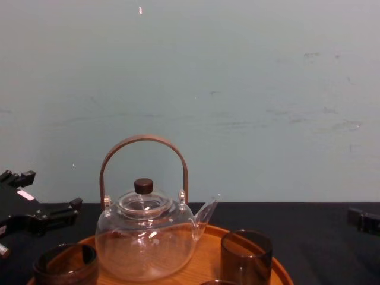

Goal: Pick up the glass from the table and place it on the tray.

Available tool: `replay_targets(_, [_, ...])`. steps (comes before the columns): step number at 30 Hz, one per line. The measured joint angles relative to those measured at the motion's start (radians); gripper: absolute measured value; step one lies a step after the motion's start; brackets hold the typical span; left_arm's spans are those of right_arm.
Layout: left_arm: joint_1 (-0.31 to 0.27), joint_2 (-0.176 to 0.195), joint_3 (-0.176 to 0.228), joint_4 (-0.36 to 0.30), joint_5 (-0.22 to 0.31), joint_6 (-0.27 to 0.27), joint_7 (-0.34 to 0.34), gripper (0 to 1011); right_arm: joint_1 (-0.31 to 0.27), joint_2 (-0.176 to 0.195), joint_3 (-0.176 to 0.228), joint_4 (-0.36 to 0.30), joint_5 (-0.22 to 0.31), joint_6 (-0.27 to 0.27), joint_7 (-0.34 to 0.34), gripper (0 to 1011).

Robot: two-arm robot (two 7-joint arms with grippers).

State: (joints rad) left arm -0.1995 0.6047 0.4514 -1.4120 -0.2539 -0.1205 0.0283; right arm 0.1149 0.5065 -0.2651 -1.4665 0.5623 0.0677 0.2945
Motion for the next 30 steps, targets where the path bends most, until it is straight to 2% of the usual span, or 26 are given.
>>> replay_targets(3, [0.000,0.000,0.000,0.000,0.000,0.000,0.000,1001,0.000,-0.011,0.002,0.008,-0.015,0.003,-0.011,1002])
replay_targets(30, [0.000,0.000,0.000,0.000,0.000,0.000,0.000,1001,0.000,-0.005,0.001,0.004,-0.009,0.004,-0.006,1002])
